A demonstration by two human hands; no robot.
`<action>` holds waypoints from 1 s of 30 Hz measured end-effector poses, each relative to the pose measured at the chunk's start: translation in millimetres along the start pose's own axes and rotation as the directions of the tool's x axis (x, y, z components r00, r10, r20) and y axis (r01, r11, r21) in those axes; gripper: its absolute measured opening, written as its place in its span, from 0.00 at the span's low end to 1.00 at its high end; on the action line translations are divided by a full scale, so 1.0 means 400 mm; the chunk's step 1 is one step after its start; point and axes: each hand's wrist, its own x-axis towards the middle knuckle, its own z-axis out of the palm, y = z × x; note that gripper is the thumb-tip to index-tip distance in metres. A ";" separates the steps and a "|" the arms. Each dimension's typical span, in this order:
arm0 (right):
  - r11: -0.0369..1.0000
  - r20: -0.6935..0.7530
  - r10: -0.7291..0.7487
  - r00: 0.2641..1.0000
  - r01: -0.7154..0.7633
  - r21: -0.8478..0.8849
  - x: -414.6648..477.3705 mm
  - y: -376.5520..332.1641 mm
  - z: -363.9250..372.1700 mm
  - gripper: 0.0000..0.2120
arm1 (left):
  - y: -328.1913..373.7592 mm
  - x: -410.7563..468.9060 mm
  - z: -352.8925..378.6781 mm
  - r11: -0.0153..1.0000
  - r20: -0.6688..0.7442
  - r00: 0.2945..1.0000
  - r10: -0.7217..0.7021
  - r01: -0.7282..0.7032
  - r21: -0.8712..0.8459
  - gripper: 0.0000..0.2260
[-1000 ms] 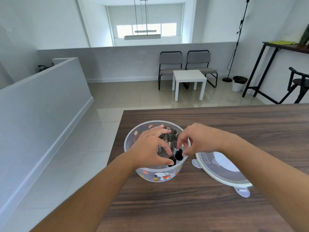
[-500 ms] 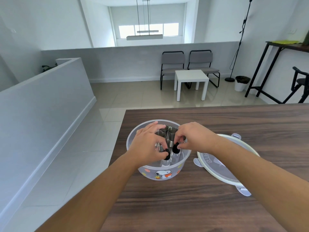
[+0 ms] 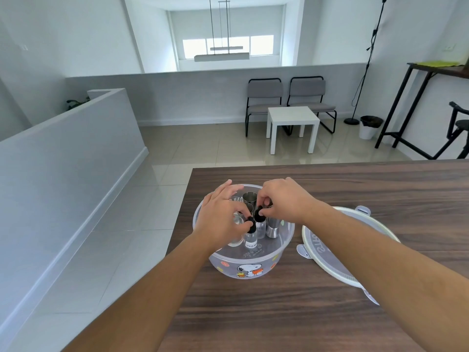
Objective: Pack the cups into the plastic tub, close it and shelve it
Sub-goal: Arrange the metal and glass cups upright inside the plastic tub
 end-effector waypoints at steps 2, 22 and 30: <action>1.000 0.005 0.009 1.000 -0.009 0.028 -0.005 0.005 -0.002 0.09 | -0.003 -0.001 0.003 1.000 0.008 1.000 -0.003 0.003 0.000 0.03; 0.996 0.107 0.076 0.991 -0.070 -0.058 -0.038 0.045 -0.004 0.07 | 0.006 0.002 0.008 1.000 0.040 0.999 -0.011 0.010 0.023 0.09; 0.986 0.040 0.158 0.987 -0.156 -0.052 0.023 0.037 0.009 0.09 | -0.007 0.006 0.013 0.995 0.065 0.998 -0.003 -0.003 0.101 0.12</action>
